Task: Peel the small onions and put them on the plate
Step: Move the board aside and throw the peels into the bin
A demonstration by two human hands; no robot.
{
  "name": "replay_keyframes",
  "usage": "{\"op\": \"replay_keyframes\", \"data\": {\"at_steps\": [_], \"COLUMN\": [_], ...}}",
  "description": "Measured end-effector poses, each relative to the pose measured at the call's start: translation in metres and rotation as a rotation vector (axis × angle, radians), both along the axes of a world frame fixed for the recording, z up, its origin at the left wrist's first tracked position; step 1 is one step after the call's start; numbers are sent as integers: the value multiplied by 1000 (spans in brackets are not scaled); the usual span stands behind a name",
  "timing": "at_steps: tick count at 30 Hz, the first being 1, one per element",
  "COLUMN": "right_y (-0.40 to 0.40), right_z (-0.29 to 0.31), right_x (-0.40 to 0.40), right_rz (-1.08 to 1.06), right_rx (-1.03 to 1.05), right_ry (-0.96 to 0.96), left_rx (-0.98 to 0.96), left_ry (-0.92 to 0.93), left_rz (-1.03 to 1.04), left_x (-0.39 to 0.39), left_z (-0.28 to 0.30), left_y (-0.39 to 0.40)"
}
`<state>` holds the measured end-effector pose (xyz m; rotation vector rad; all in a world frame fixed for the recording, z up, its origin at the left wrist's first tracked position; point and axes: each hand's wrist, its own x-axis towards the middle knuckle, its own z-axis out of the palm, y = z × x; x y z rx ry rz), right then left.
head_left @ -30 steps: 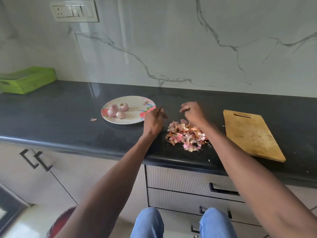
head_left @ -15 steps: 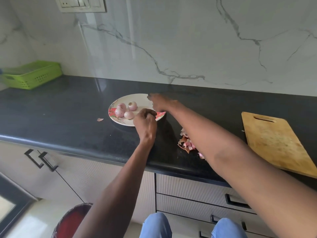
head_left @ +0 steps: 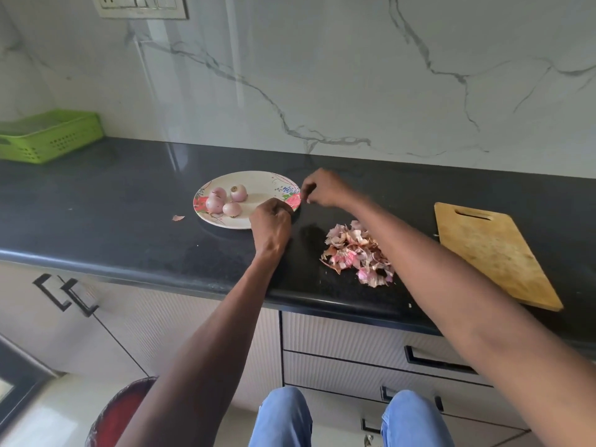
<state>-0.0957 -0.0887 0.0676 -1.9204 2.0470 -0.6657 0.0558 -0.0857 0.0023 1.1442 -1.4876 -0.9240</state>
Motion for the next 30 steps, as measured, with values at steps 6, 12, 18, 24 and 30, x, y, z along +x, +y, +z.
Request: {"op": "replay_keyframes", "data": {"at_steps": [6,12,18,24,30], "right_y": [52,51,50,50,54], "right_z": [16,-7,-51,-66,-66], "right_x": [-18,34,120,160,152], "right_rz": [6,-185,-112,-24,-66], "right_rx": [234,-184,-291,-253,-182], "right_ry": [56,-343,-450,-366,-360], "left_rx": [-24,-35,-58,134,105], "left_ry": [-22,298,35,-638,-783], "left_rz": [-63,-38,480,434,352], "left_x": [-5,17,117,176,177], "left_z": [-3,2,3,-4,-7], "left_y": [2,30,3,-41,-64]}}
